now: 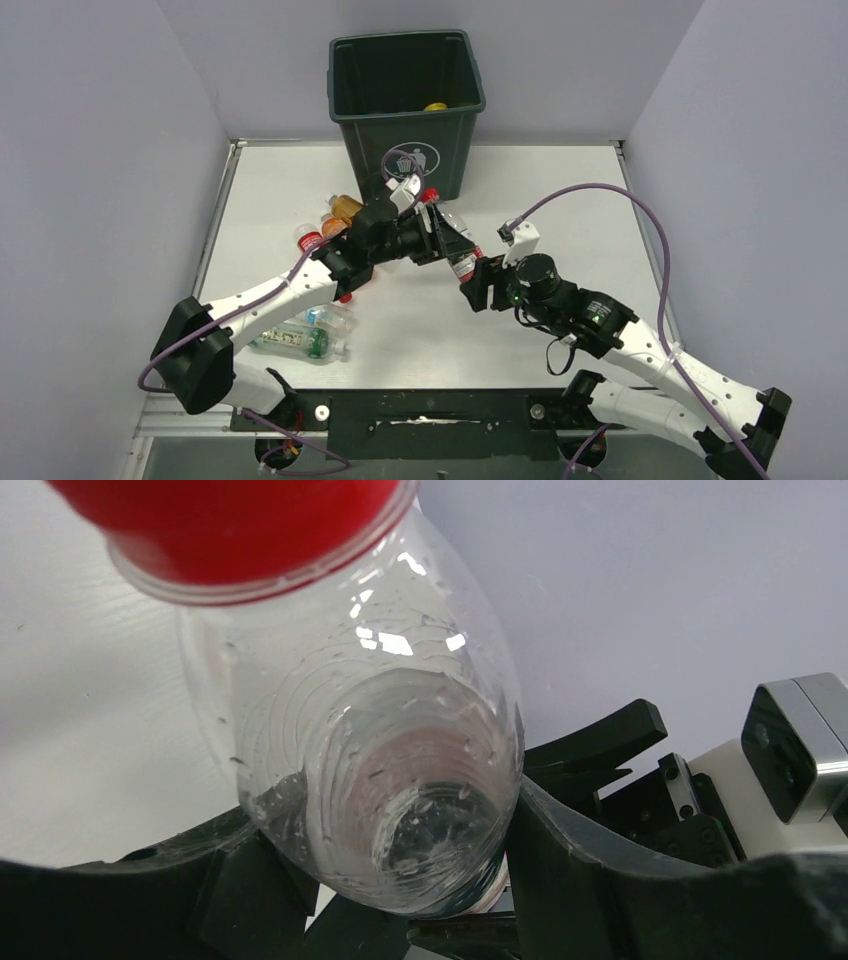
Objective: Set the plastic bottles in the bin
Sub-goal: Place the plastic bottle in the trash bin.
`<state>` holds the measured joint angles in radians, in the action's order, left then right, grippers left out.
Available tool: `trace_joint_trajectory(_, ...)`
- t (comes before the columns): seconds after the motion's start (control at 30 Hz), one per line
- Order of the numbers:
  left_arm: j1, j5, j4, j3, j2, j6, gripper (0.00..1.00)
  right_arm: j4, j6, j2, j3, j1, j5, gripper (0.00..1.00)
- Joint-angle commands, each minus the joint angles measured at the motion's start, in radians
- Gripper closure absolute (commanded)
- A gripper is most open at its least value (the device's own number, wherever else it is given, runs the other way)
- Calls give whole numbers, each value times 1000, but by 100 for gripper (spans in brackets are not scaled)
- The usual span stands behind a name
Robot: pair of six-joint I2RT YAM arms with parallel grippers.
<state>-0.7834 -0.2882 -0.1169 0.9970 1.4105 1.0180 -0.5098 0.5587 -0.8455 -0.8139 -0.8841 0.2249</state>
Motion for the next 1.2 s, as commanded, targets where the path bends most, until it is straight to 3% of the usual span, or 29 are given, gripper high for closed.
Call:
trace_joint_trajectory(0.0, -4, 0, -53, 70, 20, -19, 48, 53, -1, 29, -16, -1, -1, 43)
trace_joint_trajectory(0.13, -4, -3, -35, 97, 30, -34, 52, 43, 2, 35, -21, -1, 3, 32)
trace_joint_trajectory(0.33, 1, -19, 29, 193, 66, -85, 53, 18, 6, 45, -37, -1, 17, 0)
trace_joint_trajectory(1.17, 98, -50, 304, 618, 180, -266, 53, -60, 41, 139, -53, -3, 54, 2)
